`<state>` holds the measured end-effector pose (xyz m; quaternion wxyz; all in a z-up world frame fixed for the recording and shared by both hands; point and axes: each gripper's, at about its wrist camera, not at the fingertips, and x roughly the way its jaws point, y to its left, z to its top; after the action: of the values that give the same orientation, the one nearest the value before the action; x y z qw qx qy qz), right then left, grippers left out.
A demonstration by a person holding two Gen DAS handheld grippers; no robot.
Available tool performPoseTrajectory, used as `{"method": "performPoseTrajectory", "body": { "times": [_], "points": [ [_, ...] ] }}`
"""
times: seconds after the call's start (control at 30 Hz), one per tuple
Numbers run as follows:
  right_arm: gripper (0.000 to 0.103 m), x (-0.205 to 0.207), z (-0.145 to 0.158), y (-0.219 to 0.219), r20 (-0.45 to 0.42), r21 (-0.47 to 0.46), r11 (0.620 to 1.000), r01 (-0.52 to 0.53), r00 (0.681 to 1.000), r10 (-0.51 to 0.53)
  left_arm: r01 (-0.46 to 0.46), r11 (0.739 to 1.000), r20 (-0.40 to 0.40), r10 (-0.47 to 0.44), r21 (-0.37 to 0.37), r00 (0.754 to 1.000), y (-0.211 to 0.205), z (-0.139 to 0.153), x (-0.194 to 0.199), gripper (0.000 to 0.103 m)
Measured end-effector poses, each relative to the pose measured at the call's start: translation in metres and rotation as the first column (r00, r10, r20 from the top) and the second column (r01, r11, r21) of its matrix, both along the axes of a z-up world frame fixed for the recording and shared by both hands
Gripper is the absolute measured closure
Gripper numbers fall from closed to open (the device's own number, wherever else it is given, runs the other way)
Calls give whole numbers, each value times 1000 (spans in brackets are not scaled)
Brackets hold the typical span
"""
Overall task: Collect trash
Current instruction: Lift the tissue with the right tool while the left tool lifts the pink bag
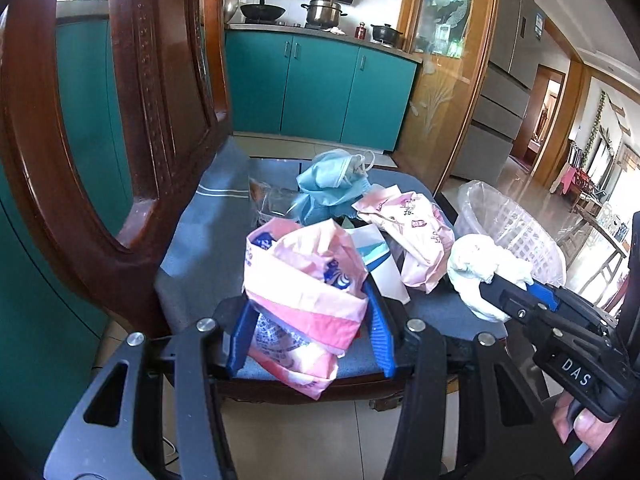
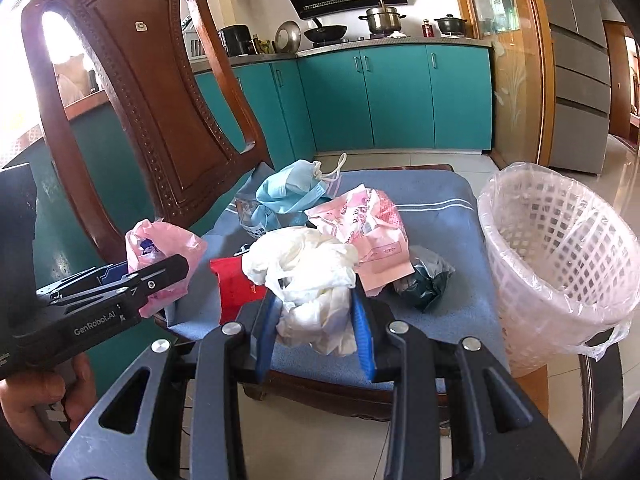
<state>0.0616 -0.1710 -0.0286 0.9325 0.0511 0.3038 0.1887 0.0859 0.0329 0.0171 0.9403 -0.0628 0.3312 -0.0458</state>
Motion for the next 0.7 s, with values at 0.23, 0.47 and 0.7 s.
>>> {"method": "performPoseTrajectory", "body": {
  "times": [0.23, 0.47, 0.7],
  "points": [
    [69, 2, -2, 0, -10, -4, 1000, -2, 1000, 2, 0, 1000, -4, 0, 9, 1000, 1, 0, -3, 53],
    [69, 0, -1, 1, -8, -8, 1000, -5, 1000, 5, -9, 1000, -6, 9, 12, 1000, 1, -1, -4, 53],
    [69, 0, -2, 1, -11, -10, 1000, -6, 1000, 6, -7, 1000, -11, 7, 15, 1000, 1, -1, -5, 53]
  ]
}}
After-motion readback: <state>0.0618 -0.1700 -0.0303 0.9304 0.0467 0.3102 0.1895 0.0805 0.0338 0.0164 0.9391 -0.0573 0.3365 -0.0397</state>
